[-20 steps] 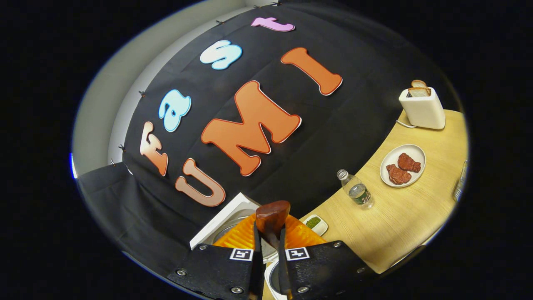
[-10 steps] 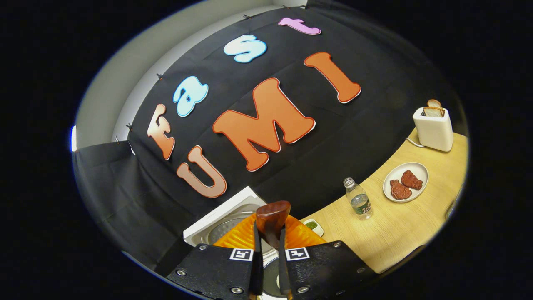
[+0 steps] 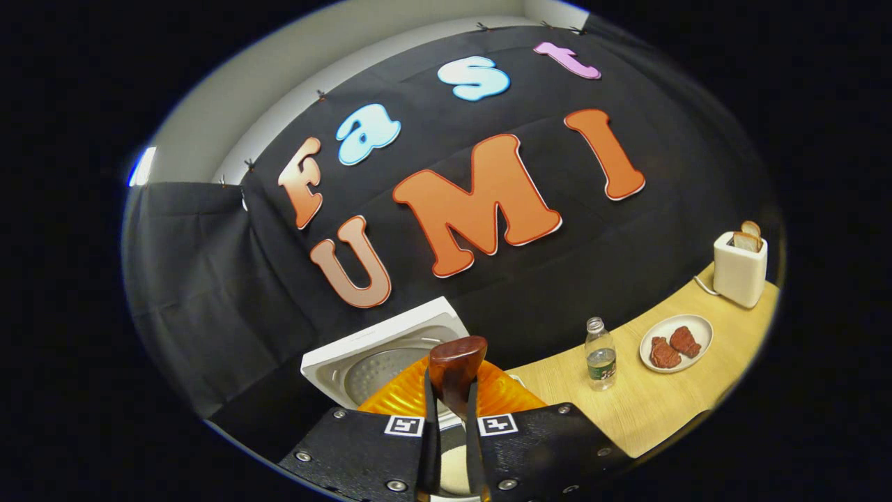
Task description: Close the left gripper, press the button to open the rice cooker; take a wooden spoon from the chopstick holder with the right hand, scoop a spoonful of rice and pour it into the rice cooker, then put the wooden spoon back into the chopstick holder.
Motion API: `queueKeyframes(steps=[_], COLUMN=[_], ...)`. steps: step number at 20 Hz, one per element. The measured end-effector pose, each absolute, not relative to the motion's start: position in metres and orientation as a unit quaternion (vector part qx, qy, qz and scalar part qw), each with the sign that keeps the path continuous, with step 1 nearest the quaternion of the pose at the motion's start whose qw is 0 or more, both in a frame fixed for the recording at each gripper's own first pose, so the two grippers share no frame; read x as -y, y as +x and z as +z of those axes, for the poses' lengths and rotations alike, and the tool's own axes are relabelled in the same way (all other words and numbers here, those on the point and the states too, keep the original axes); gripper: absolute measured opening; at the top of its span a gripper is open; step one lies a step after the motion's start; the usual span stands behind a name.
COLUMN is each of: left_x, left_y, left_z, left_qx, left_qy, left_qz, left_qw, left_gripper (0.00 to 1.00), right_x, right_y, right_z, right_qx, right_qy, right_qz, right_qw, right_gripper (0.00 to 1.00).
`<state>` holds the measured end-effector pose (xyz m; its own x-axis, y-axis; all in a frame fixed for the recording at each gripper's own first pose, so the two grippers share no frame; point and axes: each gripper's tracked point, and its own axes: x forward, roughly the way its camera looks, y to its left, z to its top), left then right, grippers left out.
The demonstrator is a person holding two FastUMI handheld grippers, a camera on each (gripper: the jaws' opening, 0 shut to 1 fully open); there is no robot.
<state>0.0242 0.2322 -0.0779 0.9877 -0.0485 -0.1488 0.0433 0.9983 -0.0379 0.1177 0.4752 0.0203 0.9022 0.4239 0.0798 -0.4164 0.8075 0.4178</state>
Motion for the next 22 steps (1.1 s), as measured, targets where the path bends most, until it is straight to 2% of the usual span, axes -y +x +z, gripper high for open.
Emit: queueKeyframes(steps=[17, 22], left_x=[-0.246, -0.244], left_y=[0.019, 0.019], left_z=[-0.081, -0.078], left_qx=[-0.078, -0.078], left_qy=[-0.012, -0.016], left_qz=[-0.010, -0.012], left_qw=[0.997, 0.997], left_gripper=[1.00, 1.00], right_x=[-0.512, -0.509], right_y=[0.088, 0.086], right_z=[0.026, 0.026], right_qx=[0.038, 0.030], right_qy=[0.078, 0.100], right_qz=[0.282, 0.287], right_qw=[0.956, 0.952], right_gripper=[0.14, 0.14])
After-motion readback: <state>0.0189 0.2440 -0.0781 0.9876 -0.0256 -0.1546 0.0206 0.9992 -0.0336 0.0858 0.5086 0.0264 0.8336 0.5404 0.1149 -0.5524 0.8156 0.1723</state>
